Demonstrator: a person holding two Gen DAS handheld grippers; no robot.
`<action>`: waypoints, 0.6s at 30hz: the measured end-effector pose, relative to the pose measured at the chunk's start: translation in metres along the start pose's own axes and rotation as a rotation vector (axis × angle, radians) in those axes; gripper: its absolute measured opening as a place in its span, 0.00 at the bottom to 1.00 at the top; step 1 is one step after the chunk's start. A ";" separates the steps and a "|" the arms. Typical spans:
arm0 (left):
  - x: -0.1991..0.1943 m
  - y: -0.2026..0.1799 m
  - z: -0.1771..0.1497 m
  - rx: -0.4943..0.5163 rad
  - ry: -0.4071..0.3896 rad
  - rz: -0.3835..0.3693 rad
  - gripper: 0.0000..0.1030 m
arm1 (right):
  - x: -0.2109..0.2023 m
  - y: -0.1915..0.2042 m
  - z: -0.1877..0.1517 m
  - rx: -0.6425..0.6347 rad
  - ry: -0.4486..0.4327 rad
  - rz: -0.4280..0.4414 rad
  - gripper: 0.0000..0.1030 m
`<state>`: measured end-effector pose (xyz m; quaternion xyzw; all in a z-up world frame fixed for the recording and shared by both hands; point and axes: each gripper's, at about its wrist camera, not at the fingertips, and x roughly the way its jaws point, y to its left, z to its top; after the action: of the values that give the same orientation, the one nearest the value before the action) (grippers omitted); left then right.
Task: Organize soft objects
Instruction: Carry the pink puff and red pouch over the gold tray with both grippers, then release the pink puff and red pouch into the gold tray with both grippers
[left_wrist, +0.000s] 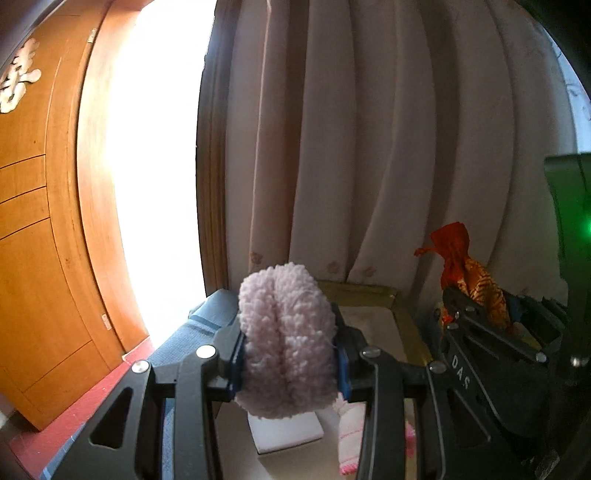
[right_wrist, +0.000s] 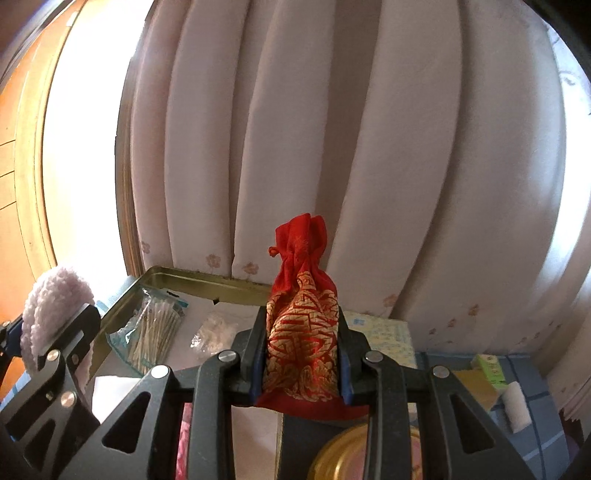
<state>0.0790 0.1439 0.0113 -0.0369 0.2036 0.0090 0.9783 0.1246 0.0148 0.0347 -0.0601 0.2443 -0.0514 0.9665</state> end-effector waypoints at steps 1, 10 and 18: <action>0.005 -0.002 0.001 0.006 0.014 0.007 0.36 | 0.006 -0.001 0.002 0.006 0.021 0.006 0.33; 0.028 -0.005 0.014 0.019 0.084 0.037 0.36 | 0.035 -0.004 0.006 0.027 0.122 0.016 0.33; 0.035 -0.006 0.016 0.018 0.117 0.051 0.36 | 0.046 0.002 0.010 0.012 0.154 0.040 0.33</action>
<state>0.1175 0.1392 0.0124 -0.0234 0.2613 0.0298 0.9645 0.1701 0.0119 0.0216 -0.0453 0.3188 -0.0379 0.9460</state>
